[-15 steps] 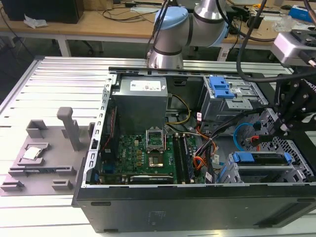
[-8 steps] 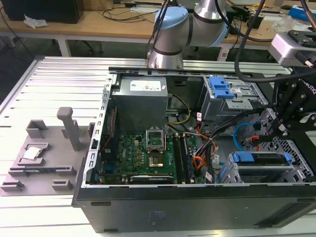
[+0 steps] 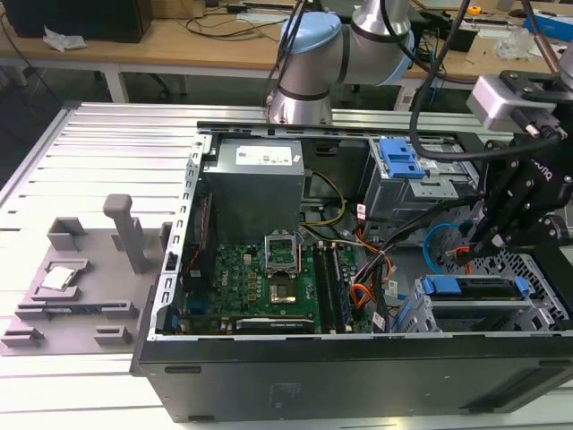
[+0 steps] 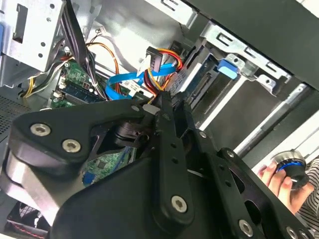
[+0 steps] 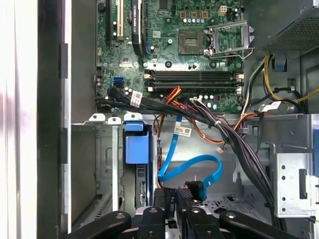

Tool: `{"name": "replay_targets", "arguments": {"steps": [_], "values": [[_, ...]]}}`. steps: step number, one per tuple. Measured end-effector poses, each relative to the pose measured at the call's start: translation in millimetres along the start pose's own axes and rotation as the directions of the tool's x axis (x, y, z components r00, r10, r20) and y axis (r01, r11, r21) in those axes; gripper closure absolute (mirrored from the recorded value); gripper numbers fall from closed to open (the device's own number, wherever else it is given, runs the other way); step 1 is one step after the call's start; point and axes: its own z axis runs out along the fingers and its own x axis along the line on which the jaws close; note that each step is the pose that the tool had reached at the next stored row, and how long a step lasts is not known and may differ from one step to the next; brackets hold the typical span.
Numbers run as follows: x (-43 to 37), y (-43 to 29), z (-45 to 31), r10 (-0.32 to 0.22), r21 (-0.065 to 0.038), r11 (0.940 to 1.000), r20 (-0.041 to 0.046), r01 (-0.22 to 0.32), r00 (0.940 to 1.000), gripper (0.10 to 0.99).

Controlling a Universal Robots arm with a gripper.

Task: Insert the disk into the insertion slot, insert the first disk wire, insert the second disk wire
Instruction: 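Insert the first disk wire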

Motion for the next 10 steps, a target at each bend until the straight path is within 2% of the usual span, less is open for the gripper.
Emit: {"name": "replay_targets", "arguments": {"steps": [2, 3, 6, 7, 10], "values": [[-0.4, -0.1, 2.6, 0.0, 0.0, 1.0, -0.0008, 0.0, 1.0, 0.847], [-0.4, -0.1, 2.9, 0.0, 0.0, 1.0, -0.0064, 0.0, 1.0, 0.847], [0.0, -0.1, 4.0, 0.001, 0.001, 1.0, -0.0308, -0.001, 0.9995, 0.847], [0.0, -0.1, 4.0, 0.002, 0.001, 1.0, -0.0358, -0.002, 0.9994, 0.847], [0.0, -0.1, 4.0, 0.002, 0.001, 1.0, -0.0366, -0.002, 0.9993, 0.847]]}}
